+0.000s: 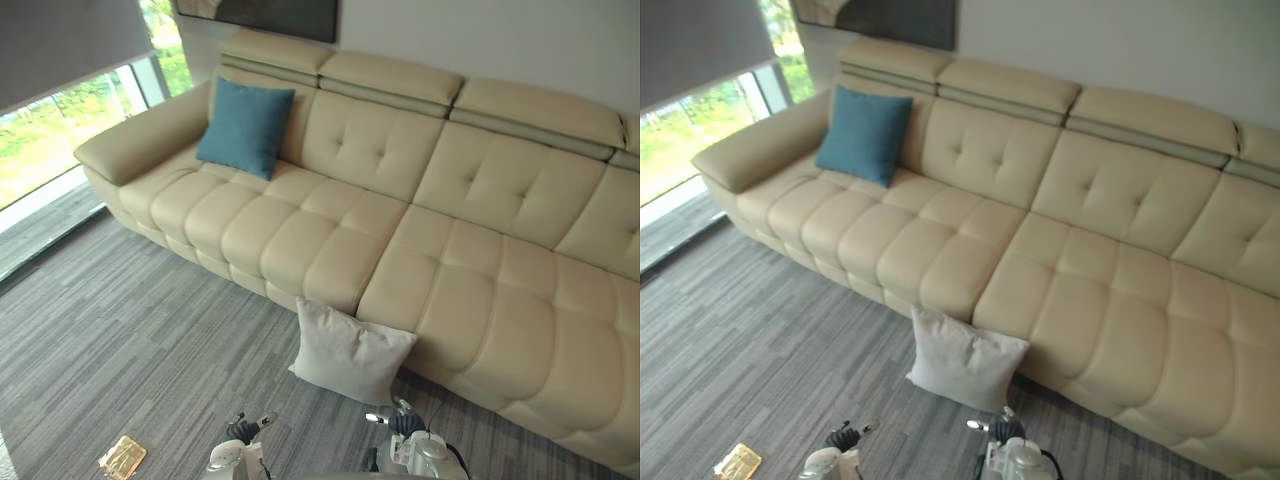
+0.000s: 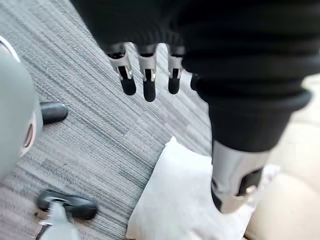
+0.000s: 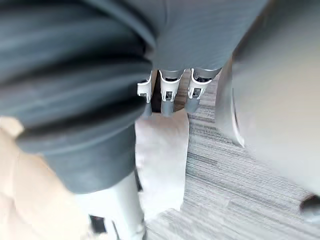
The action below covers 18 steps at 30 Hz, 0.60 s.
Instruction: Pick up cushions and gather them together orderly.
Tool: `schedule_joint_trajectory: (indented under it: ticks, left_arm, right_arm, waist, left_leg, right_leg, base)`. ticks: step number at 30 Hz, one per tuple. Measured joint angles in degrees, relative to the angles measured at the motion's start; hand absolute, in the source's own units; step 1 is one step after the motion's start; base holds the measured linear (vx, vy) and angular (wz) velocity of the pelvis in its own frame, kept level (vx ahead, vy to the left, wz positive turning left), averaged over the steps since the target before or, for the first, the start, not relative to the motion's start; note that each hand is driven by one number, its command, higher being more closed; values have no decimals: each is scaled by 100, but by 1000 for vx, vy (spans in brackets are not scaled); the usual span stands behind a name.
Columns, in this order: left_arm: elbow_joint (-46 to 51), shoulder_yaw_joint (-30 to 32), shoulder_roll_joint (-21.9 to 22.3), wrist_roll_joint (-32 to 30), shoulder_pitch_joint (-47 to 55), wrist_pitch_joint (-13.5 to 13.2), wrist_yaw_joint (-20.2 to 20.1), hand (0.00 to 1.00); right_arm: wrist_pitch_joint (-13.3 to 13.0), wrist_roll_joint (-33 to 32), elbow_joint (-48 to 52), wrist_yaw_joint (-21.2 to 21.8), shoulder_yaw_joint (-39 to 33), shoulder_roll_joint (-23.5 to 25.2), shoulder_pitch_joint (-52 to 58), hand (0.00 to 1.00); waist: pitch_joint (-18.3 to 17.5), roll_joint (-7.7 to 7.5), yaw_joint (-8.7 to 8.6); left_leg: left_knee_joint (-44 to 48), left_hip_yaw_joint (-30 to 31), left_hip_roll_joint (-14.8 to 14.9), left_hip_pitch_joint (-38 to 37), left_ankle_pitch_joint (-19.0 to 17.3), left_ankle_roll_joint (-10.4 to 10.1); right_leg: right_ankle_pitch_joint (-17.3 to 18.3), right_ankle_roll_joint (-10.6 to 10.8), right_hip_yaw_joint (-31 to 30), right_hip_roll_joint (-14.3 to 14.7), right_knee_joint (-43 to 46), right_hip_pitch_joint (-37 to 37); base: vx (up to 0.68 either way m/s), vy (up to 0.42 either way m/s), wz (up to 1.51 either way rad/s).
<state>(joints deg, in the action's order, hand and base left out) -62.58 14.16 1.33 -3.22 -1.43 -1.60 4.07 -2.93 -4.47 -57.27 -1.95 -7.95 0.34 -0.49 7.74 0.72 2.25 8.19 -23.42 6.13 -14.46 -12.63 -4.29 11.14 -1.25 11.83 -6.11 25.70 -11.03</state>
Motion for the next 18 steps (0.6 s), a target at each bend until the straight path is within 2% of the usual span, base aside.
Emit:
schedule_joint_trajectory:
  ticks: [2,3,4,5,6,8,11,12,13,14,15,18]
  left_arm:
    - [80,3,65,-55,-6,-10,-80,0]
    - [148,10,54,-77,0,-15,-90,0]
    - [259,16,80,-122,5,-21,-94,0]
    - [326,31,110,-123,45,-29,-99,0]
    - [402,53,159,-122,67,-51,-92,0]
    - [410,48,160,-122,69,-51,-95,0]
    - [457,30,178,-122,54,-61,-89,0]
    - [452,-11,182,-122,53,-68,-85,0]
    - [446,-40,191,-122,56,-68,-84,0]
    - [413,-72,175,-122,31,-68,-86,0]
    - [331,-132,83,-122,38,-60,-78,0]
    - [217,-199,-50,-124,16,-51,-76,0]
  right_arm:
    - [14,0,-4,-7,-121,-84,38,0]
    - [14,-3,3,-16,-131,-99,70,0]
    - [24,-3,3,-25,-126,-112,93,0]
    - [25,-6,-3,-30,-126,-123,92,0]
    - [27,-12,-17,-30,-121,-126,63,0]
    - [46,-13,-40,-35,-116,-130,72,0]
    - [70,-14,-41,-46,-75,-131,83,0]
    - [66,-14,-36,-50,-8,-151,102,0]
    - [66,-14,-34,-52,29,-173,106,0]
    - [71,-13,-80,-59,52,-185,88,0]
    - [61,-13,-93,-59,116,-123,117,0]
    - [67,-13,-110,-60,139,14,222,0]
  waist:
    - [-5,30,-8]
    - [13,1,-21]
    - [15,23,-10]
    - [21,42,16]
    - [22,50,18]
    - [25,28,27]
    - [29,3,97]
    - [18,23,108]
    - [-5,60,108]
    - [-30,35,126]
    - [-134,-116,88]
    - [-273,-339,99]
  left_leg:
    - [1188,206,254,390,6,-11]
    - [1957,349,421,702,69,-99]
    - [2923,555,628,1129,305,-257]
    - [3428,705,707,1342,331,-289]
    - [3807,823,771,1606,142,-268]
    - [3570,833,719,1762,-65,-173]
    - [2168,1225,421,1868,-161,-108]
    - [1351,1628,243,1852,-12,-43]
    - [1069,1727,223,1835,228,-34]
    - [1101,1730,177,1786,234,-229]
    - [1011,1566,86,1709,191,-156]
    - [873,1338,-107,1600,153,-89]
  right_leg:
    - [186,-39,2,48,-65,233]
    - [210,-35,-10,104,-168,362]
    - [235,-77,-38,175,-292,537]
    - [253,-106,-112,239,-368,651]
    - [269,-131,-305,329,-521,892]
    - [268,-127,-509,346,-644,1066]
    - [300,-15,-1090,343,-700,1129]
    - [374,129,-1365,362,-604,1123]
    - [415,196,-1449,404,-549,1097]
    - [487,302,-1613,399,-480,1068]
    - [458,369,-1686,278,-524,1070]
    - [378,522,-1758,54,-759,1135]
  base:
    - [249,-217,2]
    - [212,-198,-6]
    - [195,-140,-19]
    - [234,-95,-60]
    - [240,-17,-65]
    - [202,56,-81]
    - [197,186,-106]
    - [272,310,-104]
    - [237,284,-90]
    - [157,208,-55]
    - [208,254,-55]
    - [188,195,-32]
